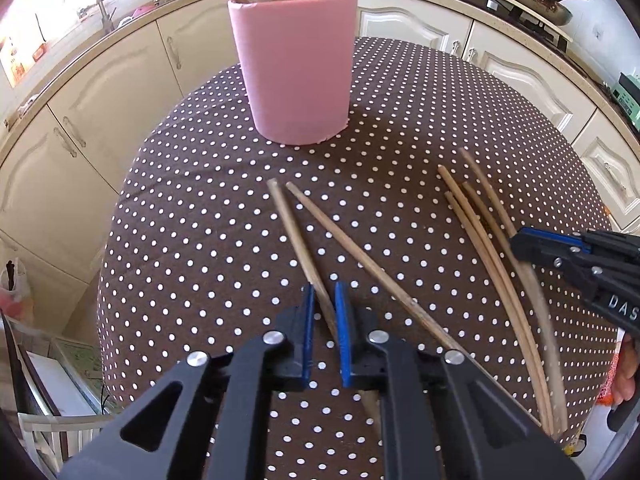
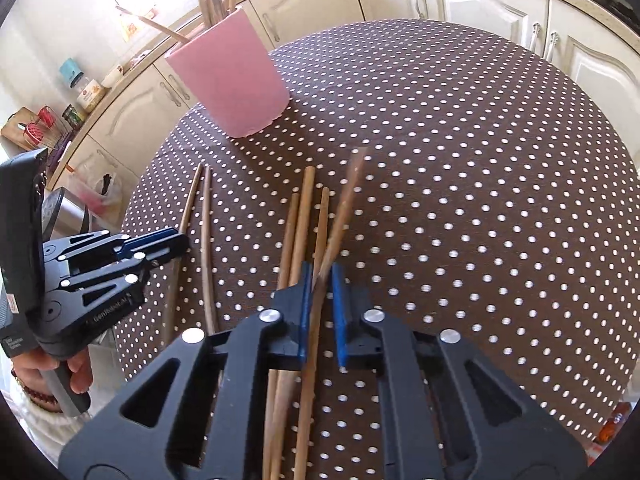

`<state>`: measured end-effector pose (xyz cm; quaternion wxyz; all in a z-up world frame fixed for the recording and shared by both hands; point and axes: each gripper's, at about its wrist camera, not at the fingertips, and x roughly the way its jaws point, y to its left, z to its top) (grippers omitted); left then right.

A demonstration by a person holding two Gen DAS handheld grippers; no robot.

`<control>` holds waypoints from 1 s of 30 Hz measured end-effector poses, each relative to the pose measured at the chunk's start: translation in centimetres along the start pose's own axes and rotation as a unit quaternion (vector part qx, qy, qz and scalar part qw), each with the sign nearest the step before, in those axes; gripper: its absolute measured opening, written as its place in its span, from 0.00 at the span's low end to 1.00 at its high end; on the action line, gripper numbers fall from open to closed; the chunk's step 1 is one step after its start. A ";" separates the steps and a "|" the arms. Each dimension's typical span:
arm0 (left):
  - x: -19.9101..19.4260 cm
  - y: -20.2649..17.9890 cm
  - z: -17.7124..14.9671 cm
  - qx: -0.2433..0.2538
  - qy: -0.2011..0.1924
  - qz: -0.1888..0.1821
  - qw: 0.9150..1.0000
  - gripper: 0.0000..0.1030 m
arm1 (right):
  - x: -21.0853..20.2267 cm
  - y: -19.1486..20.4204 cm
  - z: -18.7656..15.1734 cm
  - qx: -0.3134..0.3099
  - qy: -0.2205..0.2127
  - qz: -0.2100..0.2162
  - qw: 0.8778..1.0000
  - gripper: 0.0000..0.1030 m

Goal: Organize utensils
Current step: 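Close the left tool on a chopstick while the right tool grasps another, then lift both chopsticks upright and carry them above the pink cup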

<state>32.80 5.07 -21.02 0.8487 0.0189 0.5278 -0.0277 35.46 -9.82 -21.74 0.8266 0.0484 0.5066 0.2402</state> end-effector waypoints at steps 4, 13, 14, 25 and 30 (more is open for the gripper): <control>-0.1 0.8 -0.1 -0.006 0.001 -0.009 1.000 0.08 | -0.6 -0.7 -0.2 0.002 -0.002 -0.004 1.000 0.07; -1.1 2.5 -0.4 -0.031 -0.020 -0.022 0.999 0.06 | -3.1 -2.8 -0.7 0.001 -0.023 0.009 1.000 0.06; -1.4 2.8 -0.4 -0.033 -0.027 -0.023 0.999 0.06 | -3.4 -2.9 -0.7 -0.001 -0.028 0.010 1.000 0.06; -7.1 3.9 -0.3 -0.059 -0.135 -0.028 0.989 0.06 | -7.9 -1.9 0.1 -0.017 -0.099 0.027 0.995 0.06; -9.7 3.9 -0.1 -0.067 -0.191 -0.045 0.978 0.06 | -10.2 -1.0 0.5 -0.023 -0.134 0.040 0.990 0.06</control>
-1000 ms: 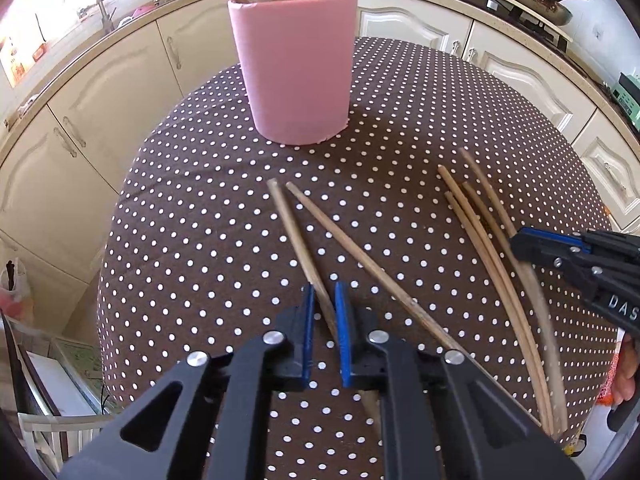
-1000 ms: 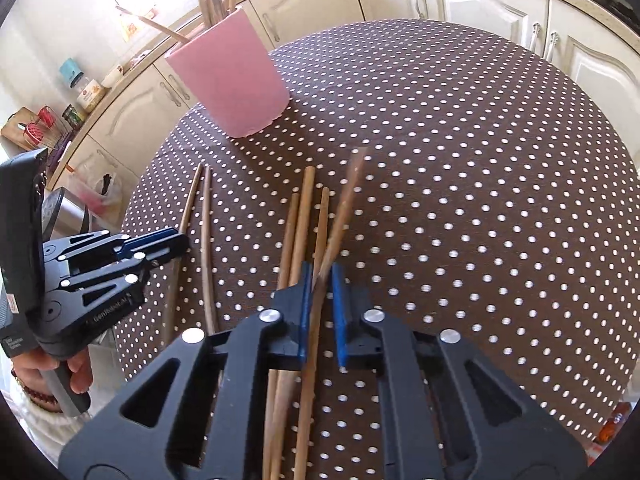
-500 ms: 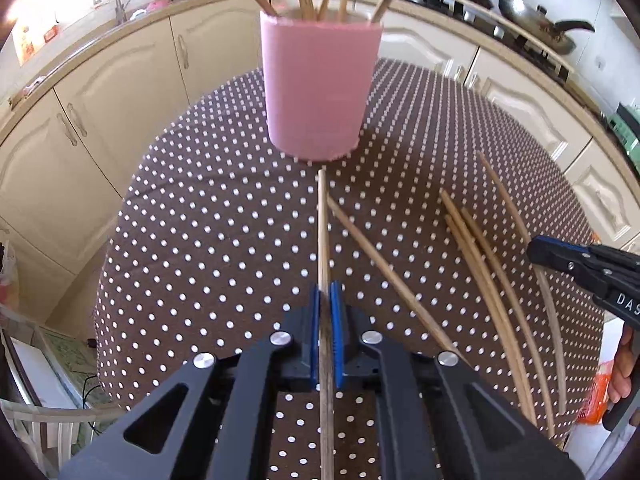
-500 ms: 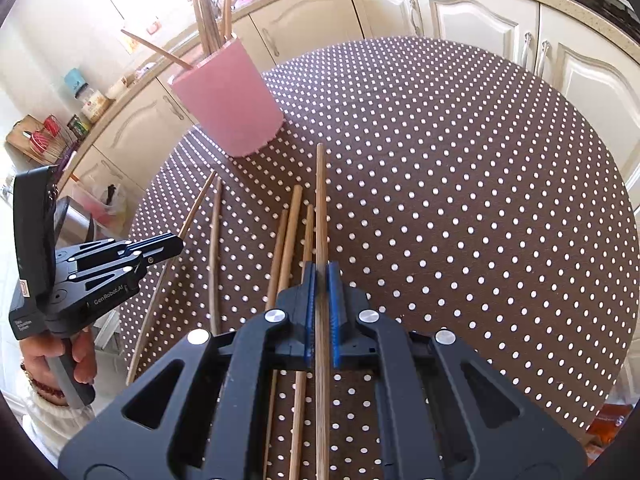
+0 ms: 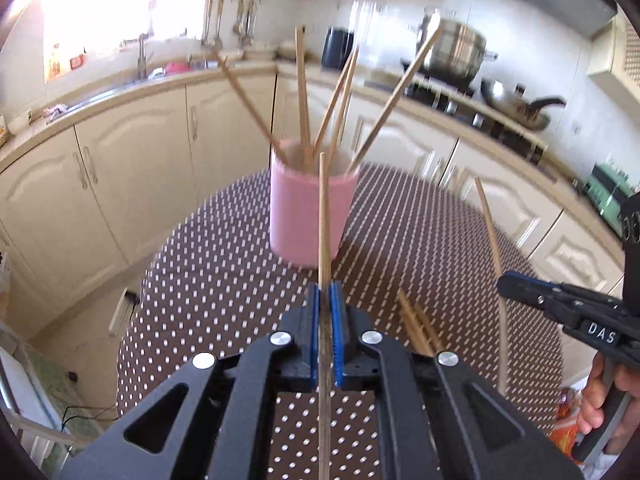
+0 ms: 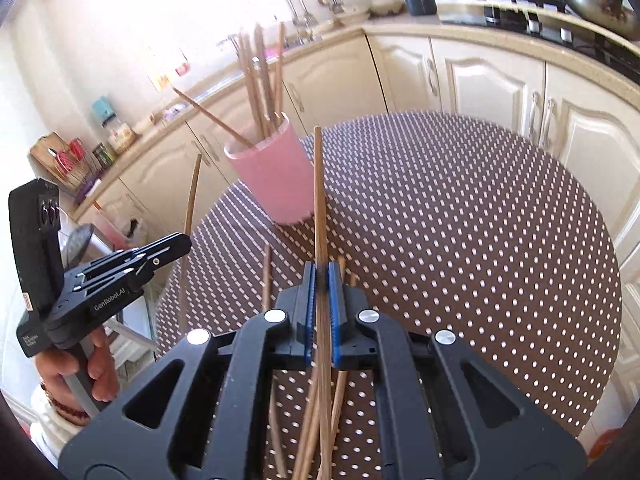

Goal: Organize utensils
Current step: 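Lift both chopsticks upright and carry them above the pink cup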

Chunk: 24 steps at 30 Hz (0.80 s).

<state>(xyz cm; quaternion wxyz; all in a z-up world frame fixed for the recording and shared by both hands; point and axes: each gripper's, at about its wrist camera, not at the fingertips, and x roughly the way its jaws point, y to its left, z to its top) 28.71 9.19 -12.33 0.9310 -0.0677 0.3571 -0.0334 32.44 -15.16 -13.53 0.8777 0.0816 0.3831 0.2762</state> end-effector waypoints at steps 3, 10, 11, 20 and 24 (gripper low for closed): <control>-1.3 -0.4 0.7 -0.009 -0.034 -0.013 0.999 0.06 | -0.6 1.0 0.7 -0.004 -0.016 0.009 1.000 0.06; -4.8 -2.3 1.8 0.001 -0.136 -0.014 0.991 0.06 | -0.9 3.7 2.3 -0.015 -0.047 0.024 0.998 0.06; -5.0 -2.5 2.0 0.001 -0.144 -0.015 0.989 0.06 | -1.1 4.0 2.5 -0.016 -0.053 0.025 0.998 0.06; -5.6 -3.4 4.2 0.012 -0.201 -0.039 0.979 0.06 | -1.9 6.3 4.9 -0.041 -0.097 0.028 0.994 0.06; -5.6 -3.8 5.7 0.019 -0.223 -0.059 0.973 0.06 | -2.1 7.3 6.0 -0.057 -0.115 0.022 0.991 0.06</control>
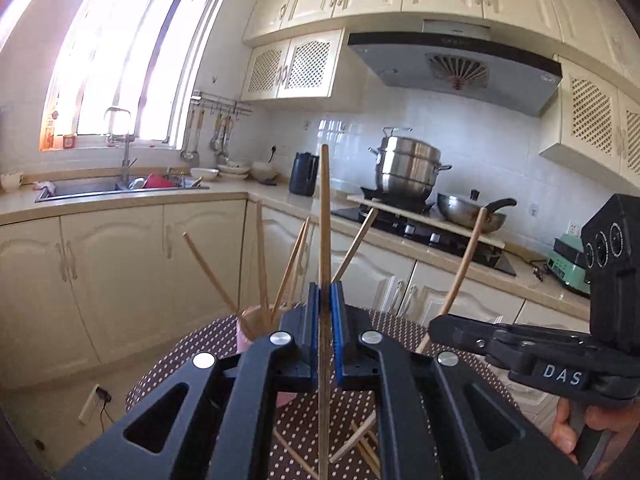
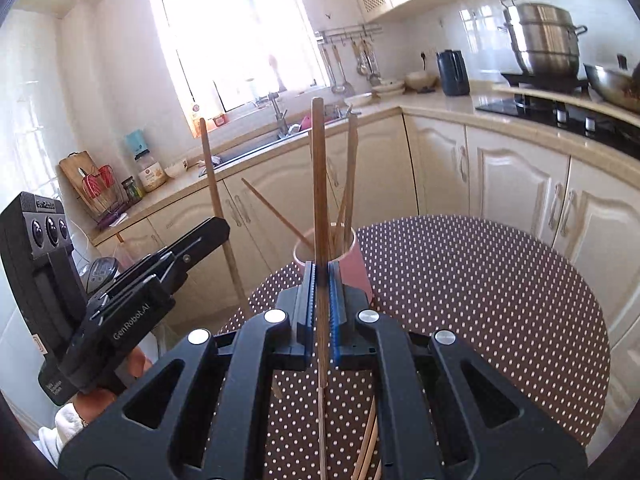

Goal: Organize utensils
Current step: 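Lift both chopsticks upright and carry them above the pink cup, then lower the chopsticks into the pink cup and open both tools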

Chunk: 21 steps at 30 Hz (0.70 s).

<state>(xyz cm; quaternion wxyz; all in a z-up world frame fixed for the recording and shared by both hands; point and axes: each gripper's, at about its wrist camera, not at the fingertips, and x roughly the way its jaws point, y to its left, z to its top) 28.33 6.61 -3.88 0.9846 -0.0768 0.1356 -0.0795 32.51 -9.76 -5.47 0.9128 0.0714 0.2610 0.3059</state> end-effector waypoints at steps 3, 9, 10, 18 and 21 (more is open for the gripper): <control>0.3 -0.1 1.2 0.003 -0.021 -0.005 1.000 0.06 | 0.2 0.3 1.3 -0.006 -0.012 0.002 1.000 0.06; 1.8 0.5 3.9 -0.006 -0.052 -0.009 0.999 0.06 | 0.5 1.1 3.9 -0.024 -0.035 -0.003 0.999 0.06; 2.0 0.6 4.3 -0.005 -0.059 -0.010 0.998 0.06 | 0.7 1.3 4.5 -0.027 -0.039 -0.002 0.999 0.06; 4.2 1.8 6.4 -0.009 -0.109 0.013 0.994 0.06 | 2.1 2.4 7.4 -0.046 -0.081 -0.012 0.996 0.06; 5.1 2.5 6.9 -0.013 -0.113 0.022 0.993 0.06 | 3.0 2.8 7.8 -0.054 -0.093 -0.018 0.994 0.06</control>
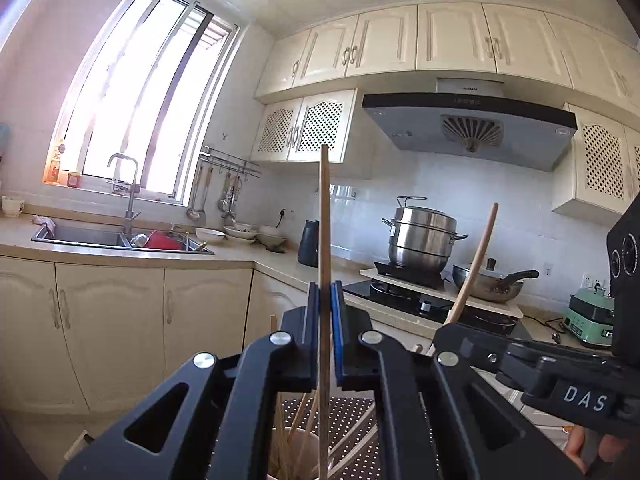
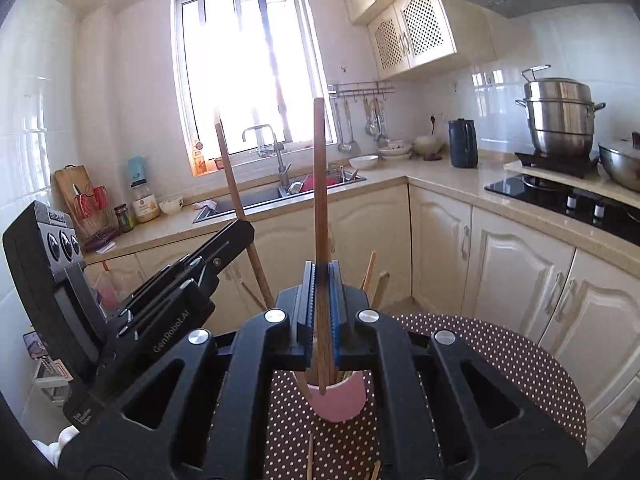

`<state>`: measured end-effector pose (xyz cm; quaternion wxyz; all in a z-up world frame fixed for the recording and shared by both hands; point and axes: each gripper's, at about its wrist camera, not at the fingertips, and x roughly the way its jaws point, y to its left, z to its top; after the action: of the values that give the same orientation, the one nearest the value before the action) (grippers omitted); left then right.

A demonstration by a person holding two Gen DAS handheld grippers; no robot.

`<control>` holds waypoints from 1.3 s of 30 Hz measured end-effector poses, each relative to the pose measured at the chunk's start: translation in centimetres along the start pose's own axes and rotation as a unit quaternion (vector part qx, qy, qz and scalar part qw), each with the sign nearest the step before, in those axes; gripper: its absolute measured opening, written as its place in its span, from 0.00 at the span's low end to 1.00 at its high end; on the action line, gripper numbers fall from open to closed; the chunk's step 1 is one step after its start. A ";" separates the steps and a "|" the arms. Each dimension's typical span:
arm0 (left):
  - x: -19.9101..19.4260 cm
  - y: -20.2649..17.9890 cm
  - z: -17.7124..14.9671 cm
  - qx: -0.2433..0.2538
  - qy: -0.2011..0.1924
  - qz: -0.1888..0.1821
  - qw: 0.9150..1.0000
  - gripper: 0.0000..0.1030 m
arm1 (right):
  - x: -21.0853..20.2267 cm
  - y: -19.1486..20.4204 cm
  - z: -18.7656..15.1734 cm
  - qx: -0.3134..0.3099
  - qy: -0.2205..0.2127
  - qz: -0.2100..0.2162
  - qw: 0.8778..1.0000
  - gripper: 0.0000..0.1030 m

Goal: Organize utensils
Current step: 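Lower the chopsticks into the pink cup and open both tools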

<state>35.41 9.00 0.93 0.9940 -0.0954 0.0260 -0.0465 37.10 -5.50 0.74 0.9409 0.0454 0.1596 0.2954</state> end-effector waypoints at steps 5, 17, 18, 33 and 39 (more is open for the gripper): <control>1.2 0.7 -0.5 0.014 -0.008 0.018 1.000 0.06 | 1.5 0.2 -0.2 -0.012 -0.015 -0.014 1.000 0.06; 3.6 2.2 -3.9 0.018 0.039 0.025 0.999 0.06 | 4.9 0.5 -2.5 -0.020 0.017 -0.018 0.999 0.06; 3.6 2.3 -4.1 0.018 0.041 0.027 0.999 0.06 | 5.0 0.5 -2.6 -0.019 0.019 -0.018 0.999 0.06; 1.9 2.2 -4.4 0.051 0.053 0.061 0.995 0.36 | 5.9 0.4 -4.3 -0.016 0.031 -0.038 0.999 0.07; 0.4 2.4 -4.0 0.057 0.050 0.068 0.995 0.54 | 5.4 0.5 -4.4 -0.008 0.023 -0.046 0.999 0.07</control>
<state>35.75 10.52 -3.42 0.9961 -0.0346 0.0796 0.0148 39.56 -2.04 -4.78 0.9500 0.0238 0.1803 0.2540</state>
